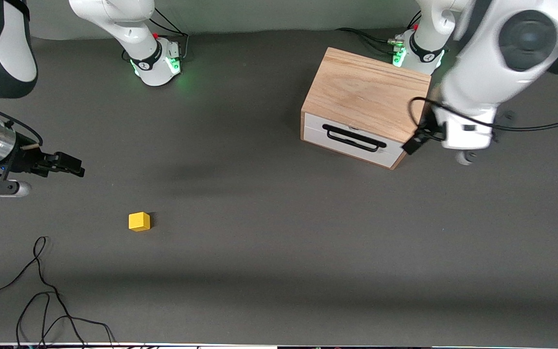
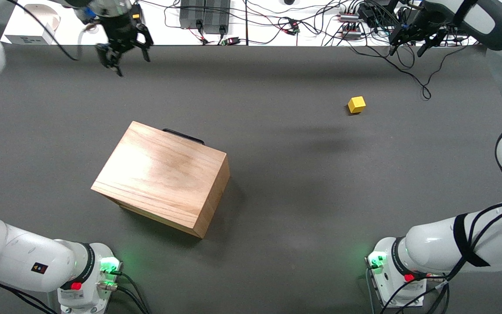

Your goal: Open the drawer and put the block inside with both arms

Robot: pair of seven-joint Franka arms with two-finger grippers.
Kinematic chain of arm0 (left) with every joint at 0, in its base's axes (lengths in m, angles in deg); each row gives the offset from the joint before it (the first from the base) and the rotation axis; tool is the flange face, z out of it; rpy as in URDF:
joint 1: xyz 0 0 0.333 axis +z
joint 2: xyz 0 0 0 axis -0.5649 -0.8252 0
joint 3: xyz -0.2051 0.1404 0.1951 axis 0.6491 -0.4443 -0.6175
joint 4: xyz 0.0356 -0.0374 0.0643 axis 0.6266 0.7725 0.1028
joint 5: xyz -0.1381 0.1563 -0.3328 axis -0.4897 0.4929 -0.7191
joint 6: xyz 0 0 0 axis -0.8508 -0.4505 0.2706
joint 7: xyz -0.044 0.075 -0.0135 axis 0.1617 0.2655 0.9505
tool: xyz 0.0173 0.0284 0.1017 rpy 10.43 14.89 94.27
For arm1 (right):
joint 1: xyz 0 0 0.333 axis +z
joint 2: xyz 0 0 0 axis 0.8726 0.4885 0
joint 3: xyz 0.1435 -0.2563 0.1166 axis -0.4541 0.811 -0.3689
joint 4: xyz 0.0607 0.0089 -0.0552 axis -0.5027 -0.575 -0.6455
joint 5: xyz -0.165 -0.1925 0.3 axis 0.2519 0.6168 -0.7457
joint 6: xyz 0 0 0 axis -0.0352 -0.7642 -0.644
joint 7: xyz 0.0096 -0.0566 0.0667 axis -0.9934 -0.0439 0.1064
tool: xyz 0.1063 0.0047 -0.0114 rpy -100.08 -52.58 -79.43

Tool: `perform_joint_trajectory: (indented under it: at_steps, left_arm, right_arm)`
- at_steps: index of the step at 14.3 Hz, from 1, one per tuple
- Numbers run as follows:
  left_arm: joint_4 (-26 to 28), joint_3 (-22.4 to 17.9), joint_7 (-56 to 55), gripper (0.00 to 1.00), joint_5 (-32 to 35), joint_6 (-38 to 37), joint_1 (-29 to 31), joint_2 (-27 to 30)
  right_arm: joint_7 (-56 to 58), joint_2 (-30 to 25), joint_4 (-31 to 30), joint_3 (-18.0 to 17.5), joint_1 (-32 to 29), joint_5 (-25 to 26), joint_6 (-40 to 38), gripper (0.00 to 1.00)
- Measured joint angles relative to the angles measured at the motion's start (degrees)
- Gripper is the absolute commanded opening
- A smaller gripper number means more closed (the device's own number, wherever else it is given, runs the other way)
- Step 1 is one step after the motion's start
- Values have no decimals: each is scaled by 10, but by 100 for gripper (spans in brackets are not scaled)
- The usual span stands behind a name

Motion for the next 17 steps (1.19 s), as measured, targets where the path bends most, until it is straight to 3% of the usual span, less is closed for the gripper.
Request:
perform_joint_trajectory:
  at_steps: [3,7,12,17]
  left_arm:
    - [0,13,-160,100,0,3,-59,-26]
    - [0,30,-289,100,0,4,-97,-61]
    - [3,25,-305,100,-12,21,-95,-85]
    - [39,22,-305,100,-14,101,-86,-136]
  right_arm:
    - [3,21,0,0,0,0,26,100]
    - [32,51,0,0,1,0,54,100]
    - [46,59,1,0,1,0,71,100]
    - [47,61,1,0,1,0,76,100]
